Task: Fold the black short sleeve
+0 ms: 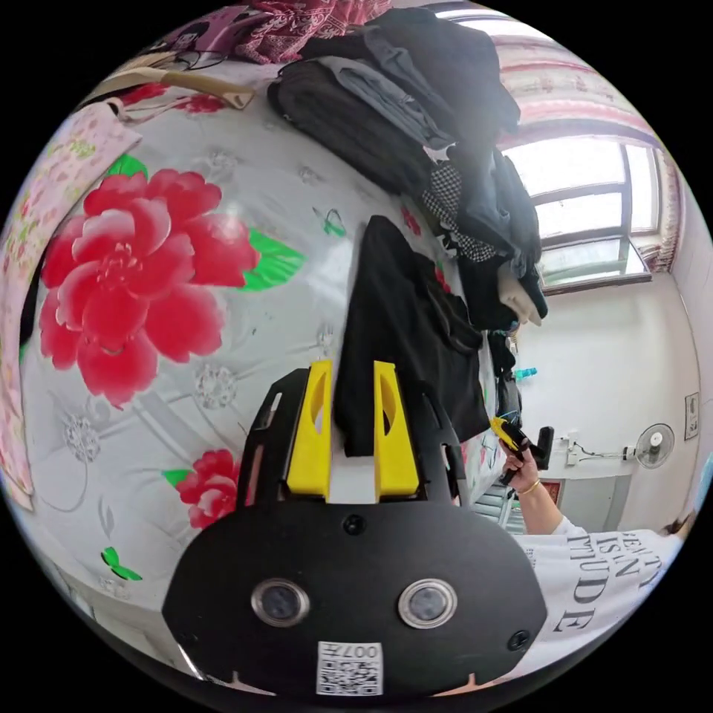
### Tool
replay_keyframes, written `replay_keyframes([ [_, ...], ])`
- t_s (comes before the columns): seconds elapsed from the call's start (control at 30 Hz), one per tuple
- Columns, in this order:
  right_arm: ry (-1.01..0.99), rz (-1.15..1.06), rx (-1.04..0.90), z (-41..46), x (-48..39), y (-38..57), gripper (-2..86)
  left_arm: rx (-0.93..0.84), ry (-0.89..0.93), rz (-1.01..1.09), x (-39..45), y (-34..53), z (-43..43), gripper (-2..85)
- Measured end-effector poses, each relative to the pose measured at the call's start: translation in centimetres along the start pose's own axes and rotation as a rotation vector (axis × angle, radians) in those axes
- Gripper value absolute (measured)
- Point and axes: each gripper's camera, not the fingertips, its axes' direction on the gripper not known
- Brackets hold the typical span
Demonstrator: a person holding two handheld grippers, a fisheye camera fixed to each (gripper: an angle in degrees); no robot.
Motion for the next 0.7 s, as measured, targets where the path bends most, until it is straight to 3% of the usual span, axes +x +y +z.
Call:
replay_keyframes([
  [0.13,0.086,-0.196,-0.003,0.5,-4.8,-3.2,5.9,-0.026,-0.084,0.056,1.3,1.4,0.4,8.5],
  [0.3,0.246,-0.448,-0.080,5.7,-13.3,-10.4,7.4,-0.037,-0.201,0.333,7.0,-3.3,2.3,9.2],
  [0.57,0.353,-0.174,-0.154,11.0,-13.6,-18.6,6.4,-0.057,-0.321,0.749,16.1,-12.1,8.0,10.2],
  [0.7,0.406,-0.119,-0.205,12.2,-13.2,-20.3,2.0,-0.265,-0.421,0.830,16.2,-14.4,14.3,5.5],
])
